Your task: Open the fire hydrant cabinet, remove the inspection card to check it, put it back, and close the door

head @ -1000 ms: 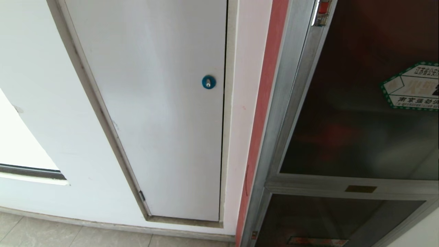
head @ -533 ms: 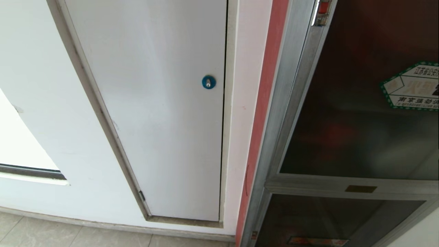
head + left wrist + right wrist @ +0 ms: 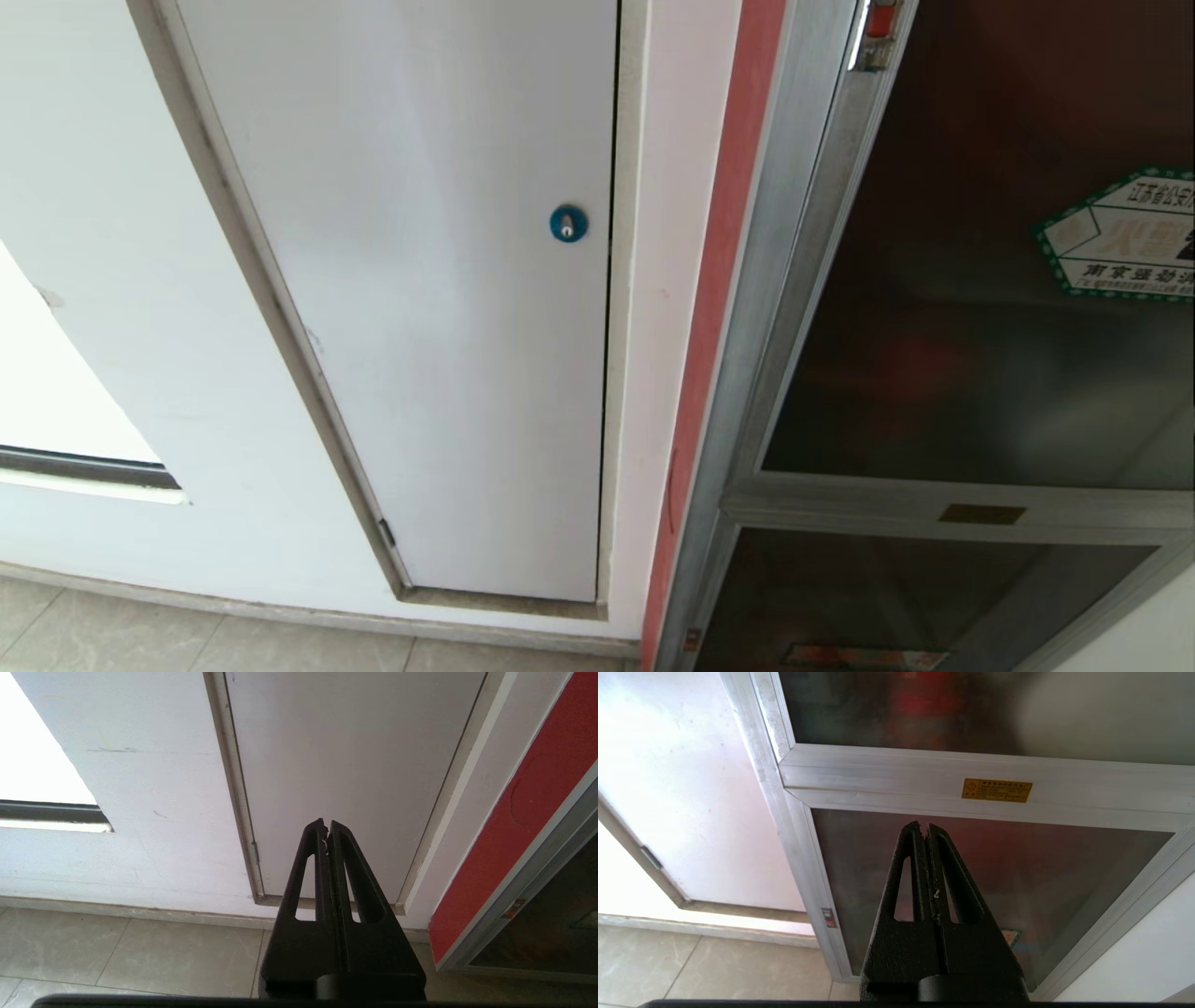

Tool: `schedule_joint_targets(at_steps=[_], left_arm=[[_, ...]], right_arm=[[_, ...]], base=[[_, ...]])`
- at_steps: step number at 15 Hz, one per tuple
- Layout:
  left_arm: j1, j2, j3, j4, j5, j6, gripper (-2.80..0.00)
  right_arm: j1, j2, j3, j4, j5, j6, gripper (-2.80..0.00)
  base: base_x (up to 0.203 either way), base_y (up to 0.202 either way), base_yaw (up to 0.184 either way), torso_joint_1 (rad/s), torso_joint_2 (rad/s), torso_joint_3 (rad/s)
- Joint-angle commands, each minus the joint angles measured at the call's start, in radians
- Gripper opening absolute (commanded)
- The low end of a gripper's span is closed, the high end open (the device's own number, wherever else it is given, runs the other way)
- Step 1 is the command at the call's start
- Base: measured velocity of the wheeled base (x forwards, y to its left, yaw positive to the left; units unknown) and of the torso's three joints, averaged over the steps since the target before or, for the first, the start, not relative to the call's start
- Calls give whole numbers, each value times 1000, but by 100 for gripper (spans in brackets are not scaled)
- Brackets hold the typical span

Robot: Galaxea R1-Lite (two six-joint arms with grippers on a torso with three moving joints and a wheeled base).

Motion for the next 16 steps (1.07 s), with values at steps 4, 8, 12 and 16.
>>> schedule_joint_targets(at_steps=[4,8,12,16], left_arm=[[0,0,0,0,0,-1,-280],[0,0,0,1,0,-1,-280],[0,0,0,0,0,-1,-280],[0,0,0,0,0,-1,-280]], right_arm=[[0,34,-132,33,6,0,-280],[-1,184,-293,38,45,2,-280],[-1,372,-479,40,127,65,-280],[-2,539,-653,42,263,159,-280]], base=[[0,0,0,0,0,0],[0,0,0,0,0,0],[0,0,0,0,0,0],[0,0,0,0,0,0]])
